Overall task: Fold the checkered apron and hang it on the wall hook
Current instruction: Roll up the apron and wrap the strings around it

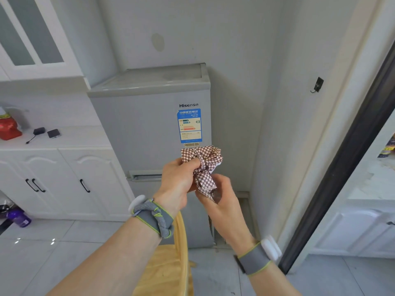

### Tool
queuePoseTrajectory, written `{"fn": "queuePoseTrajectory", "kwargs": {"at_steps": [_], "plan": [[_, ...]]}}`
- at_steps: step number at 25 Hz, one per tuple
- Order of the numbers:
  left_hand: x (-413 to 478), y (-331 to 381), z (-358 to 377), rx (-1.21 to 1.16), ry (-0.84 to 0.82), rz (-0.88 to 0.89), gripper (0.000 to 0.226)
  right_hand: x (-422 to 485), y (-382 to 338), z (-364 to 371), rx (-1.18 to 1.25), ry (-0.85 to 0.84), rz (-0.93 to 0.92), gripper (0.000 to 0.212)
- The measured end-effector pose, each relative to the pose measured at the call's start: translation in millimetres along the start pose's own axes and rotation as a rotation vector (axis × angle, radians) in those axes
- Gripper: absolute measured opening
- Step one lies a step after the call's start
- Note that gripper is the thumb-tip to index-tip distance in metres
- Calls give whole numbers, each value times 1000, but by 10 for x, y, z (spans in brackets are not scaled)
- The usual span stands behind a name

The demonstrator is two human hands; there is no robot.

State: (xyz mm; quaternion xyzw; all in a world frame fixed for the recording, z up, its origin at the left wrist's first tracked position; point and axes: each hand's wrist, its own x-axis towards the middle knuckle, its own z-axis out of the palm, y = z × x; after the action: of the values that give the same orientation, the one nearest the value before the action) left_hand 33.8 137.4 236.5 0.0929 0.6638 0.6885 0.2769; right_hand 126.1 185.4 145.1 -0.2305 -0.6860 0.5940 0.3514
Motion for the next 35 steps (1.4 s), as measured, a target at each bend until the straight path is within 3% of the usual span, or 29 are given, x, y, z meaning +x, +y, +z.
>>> {"fn": "queuePoseTrajectory", "kwargs": {"at_steps": [4,7,10,12,14,17,18,20,23,25,27,29,31,33,35], "plan": [[-15,-5,-52,33,1,28,1,-7,-10,-197,326,-455,111,30],[-24,8,-97,60,-20,39,3,15,-29,-377,529,-586,253,36],[7,-25,-157,150,-19,58,2,115,0,-600,432,-491,375,28],[10,-47,-175,187,-17,59,1,208,41,-671,264,-356,308,23],[12,-76,-160,217,-11,46,2,322,98,-706,110,-90,231,26],[-23,-100,-74,125,2,-32,6,276,171,-621,-494,390,-3,7],[-38,-110,-29,66,-1,-65,7,137,140,-517,-556,483,-115,16],[-63,-125,37,-52,-5,-113,6,-213,12,-197,-396,419,-271,25],[-72,-155,81,-153,8,-120,3,-406,-180,132,-22,11,-68,27],[-82,-148,72,-155,-10,-100,3,-331,-168,138,44,-81,73,12],[-100,-129,49,-96,-47,-70,2,-283,-164,58,23,-70,128,27],[-82,-155,0,14,-64,-15,4,-305,-205,-90,-208,-9,33,34],[-73,-192,-68,105,-57,51,7,-340,-305,-244,-522,-67,-127,31],[-84,-249,-104,188,-30,117,14,-348,-474,-324,-878,-181,-314,32],[-109,-303,-93,275,-5,176,19,-270,-621,-363,-1085,-127,-550,31]]}}
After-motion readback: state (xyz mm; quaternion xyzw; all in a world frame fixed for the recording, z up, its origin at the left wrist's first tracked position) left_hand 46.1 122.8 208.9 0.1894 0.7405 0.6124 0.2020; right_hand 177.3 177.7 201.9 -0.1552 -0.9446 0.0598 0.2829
